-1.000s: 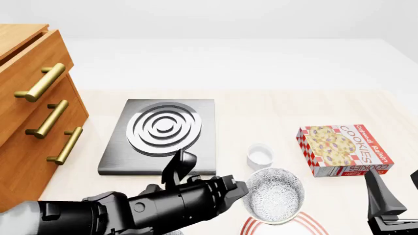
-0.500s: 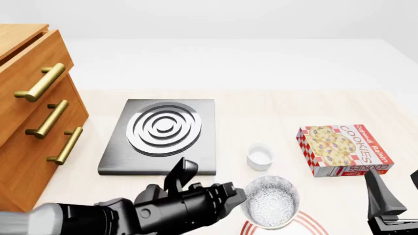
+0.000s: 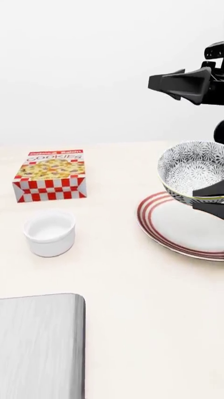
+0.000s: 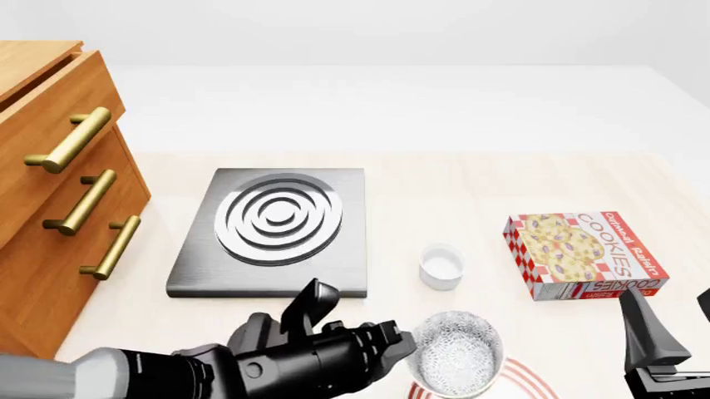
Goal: Pick the akita bowl on the wooden cabinet and place it on the plate.
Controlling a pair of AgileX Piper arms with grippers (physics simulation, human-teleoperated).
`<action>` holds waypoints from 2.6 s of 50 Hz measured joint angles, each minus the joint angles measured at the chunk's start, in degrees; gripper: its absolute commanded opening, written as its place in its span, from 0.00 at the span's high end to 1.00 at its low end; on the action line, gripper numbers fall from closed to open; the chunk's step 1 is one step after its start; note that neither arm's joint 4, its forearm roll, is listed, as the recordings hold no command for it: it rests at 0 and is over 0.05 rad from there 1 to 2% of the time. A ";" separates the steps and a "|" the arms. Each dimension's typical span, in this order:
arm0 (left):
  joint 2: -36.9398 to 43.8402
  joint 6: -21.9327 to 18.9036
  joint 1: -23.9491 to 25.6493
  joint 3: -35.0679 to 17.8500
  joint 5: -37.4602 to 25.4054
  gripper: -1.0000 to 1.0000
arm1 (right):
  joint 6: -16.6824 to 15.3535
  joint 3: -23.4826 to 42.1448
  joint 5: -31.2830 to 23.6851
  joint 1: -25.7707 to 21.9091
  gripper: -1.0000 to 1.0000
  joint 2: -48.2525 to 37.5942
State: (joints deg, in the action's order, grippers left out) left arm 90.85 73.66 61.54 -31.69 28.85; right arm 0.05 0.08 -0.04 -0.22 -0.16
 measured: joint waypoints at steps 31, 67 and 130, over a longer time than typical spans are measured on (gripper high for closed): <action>5.05 1.32 3.02 -0.92 2.64 1.00 | 0.00 0.00 0.00 0.00 0.00 0.00; 10.60 2.68 4.14 -1.82 6.49 1.00 | -0.01 0.02 0.03 -0.04 0.00 -0.04; 15.38 4.45 4.29 -1.37 11.47 1.00 | 0.01 0.05 -0.03 -0.05 0.00 -0.01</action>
State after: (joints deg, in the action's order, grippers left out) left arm 106.22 78.11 65.83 -33.06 40.32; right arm 0.05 0.13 -0.07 -0.27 -0.16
